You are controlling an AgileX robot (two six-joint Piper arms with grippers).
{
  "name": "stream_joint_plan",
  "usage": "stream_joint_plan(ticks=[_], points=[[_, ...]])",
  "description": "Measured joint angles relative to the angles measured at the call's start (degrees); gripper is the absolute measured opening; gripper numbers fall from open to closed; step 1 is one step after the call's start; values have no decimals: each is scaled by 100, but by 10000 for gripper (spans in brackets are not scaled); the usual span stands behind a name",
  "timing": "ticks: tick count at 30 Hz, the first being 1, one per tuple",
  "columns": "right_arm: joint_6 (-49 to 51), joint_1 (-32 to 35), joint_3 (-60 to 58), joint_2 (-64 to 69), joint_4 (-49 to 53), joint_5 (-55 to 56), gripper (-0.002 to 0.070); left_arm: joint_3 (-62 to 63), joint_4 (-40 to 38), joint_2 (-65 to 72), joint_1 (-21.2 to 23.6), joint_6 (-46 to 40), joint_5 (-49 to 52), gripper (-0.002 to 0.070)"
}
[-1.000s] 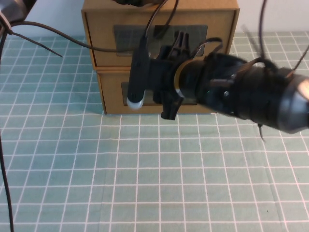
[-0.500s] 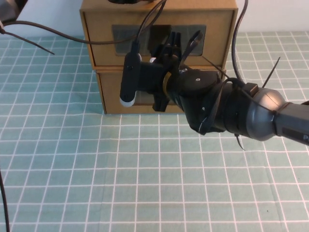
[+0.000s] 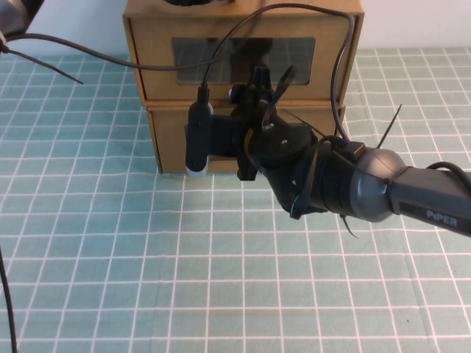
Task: Open the shoe box
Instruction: 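Pull the top drawer of the cardboard box fully open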
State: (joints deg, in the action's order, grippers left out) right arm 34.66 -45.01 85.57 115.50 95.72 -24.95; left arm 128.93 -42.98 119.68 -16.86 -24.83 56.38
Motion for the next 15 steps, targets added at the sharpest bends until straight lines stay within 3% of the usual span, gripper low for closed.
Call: stream_joint_plan(ticks=[5, 7, 12, 15], points=[[0, -20, 37, 59, 88, -164, 337, 0, -244, 82, 12, 0, -59, -4], [0, -30, 59, 71, 128, -241, 290, 0, -344, 101, 25, 0, -57, -4], [135, -34, 82, 71, 159, -520, 81, 13, -435, 157, 25, 0, -11, -4], [205, -34, 106, 71, 163, -584, 22, 35, -448, 171, 25, -12, 4, -4]])
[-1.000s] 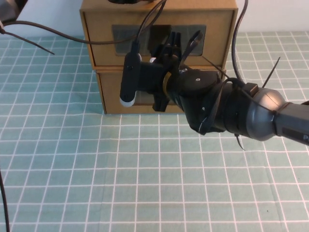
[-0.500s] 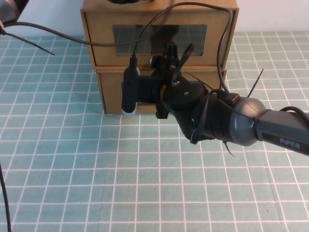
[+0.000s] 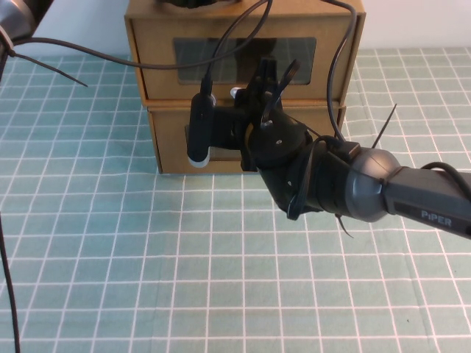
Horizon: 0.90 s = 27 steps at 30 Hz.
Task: Open the shoe box
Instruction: 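Pull the top drawer of the cardboard box fully open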
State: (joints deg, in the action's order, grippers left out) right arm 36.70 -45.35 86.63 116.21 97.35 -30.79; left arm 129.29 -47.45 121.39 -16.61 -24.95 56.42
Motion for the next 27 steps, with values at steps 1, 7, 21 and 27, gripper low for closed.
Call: stream_joint_plan(ticks=[1, 7, 21, 27], points=[[4, 0, 0, 0, 0, 0, 18, 0, 0, 0, 0, -11, 0, -4], [4, 0, 0, 0, 9, 0, 15, 0, -9, 0, 0, -81, 12, -4], [4, -4, 0, 0, 20, 0, 14, 0, 3, 0, 0, -236, 25, -4], [4, -29, 0, 0, 29, 0, 14, 12, 145, 0, 0, -236, 28, -4]])
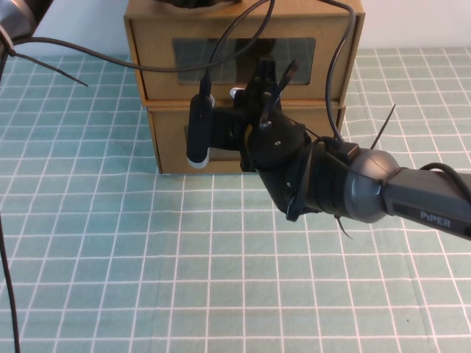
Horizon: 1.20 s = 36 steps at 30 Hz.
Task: Open the shoe box
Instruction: 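Pull the top drawer of the cardboard box fully open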
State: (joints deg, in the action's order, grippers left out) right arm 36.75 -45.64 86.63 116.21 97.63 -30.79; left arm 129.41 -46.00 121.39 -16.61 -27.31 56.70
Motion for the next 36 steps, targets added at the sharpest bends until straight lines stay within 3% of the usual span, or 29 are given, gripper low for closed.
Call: stream_joint_plan(ticks=[24, 36], points=[[-73, -771, -61, -14, -406, -1308, 6, 23, 185, 0, 0, 229, 114, -4], [-32, -1165, -1158, -711, -503, -1217, 5, 33, 188, 0, 12, 251, 125, -4]])
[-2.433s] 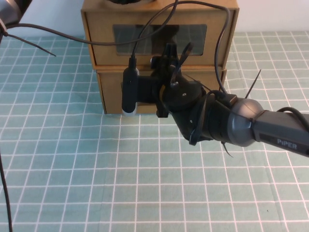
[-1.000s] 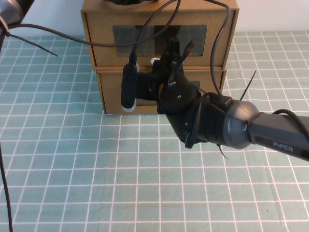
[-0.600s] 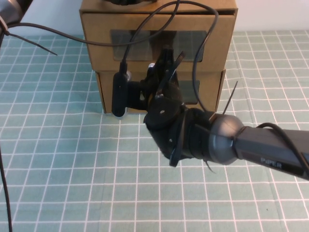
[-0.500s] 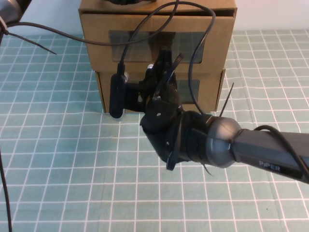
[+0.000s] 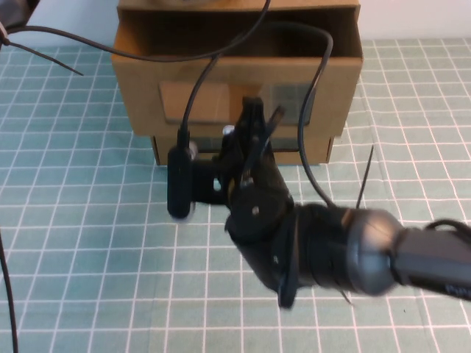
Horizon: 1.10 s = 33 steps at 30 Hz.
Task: Open the shoe box
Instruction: 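Pull the top drawer of the cardboard box fully open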
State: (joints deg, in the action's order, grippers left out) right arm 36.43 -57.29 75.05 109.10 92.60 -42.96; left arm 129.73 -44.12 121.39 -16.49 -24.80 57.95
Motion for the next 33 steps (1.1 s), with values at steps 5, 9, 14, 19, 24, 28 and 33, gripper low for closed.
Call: stream_joint_plan(ticks=[5, 9, 14, 19, 24, 28, 33], points=[[312, -308, -360, -197, -73, -192, 5, 0, -23, 0, 21, 0, 23, -4], [347, -412, -428, -282, -283, -274, 5, 0, -33, 0, 21, 10, 27, -4], [360, -434, -428, -305, -327, -326, 5, 0, -36, 0, 21, 21, 36, -4], [360, -516, -428, -319, -391, -378, 5, 0, -36, 0, 21, 21, 36, -4], [360, -632, -428, -319, -521, -432, 5, 0, -36, 0, 40, 21, 62, -4], [360, -694, -428, -319, -633, -468, 5, 0, -45, 0, 67, 21, 97, -4], [360, -752, -428, -332, -706, -477, 5, 0, -105, 0, 147, 45, 189, -4]])
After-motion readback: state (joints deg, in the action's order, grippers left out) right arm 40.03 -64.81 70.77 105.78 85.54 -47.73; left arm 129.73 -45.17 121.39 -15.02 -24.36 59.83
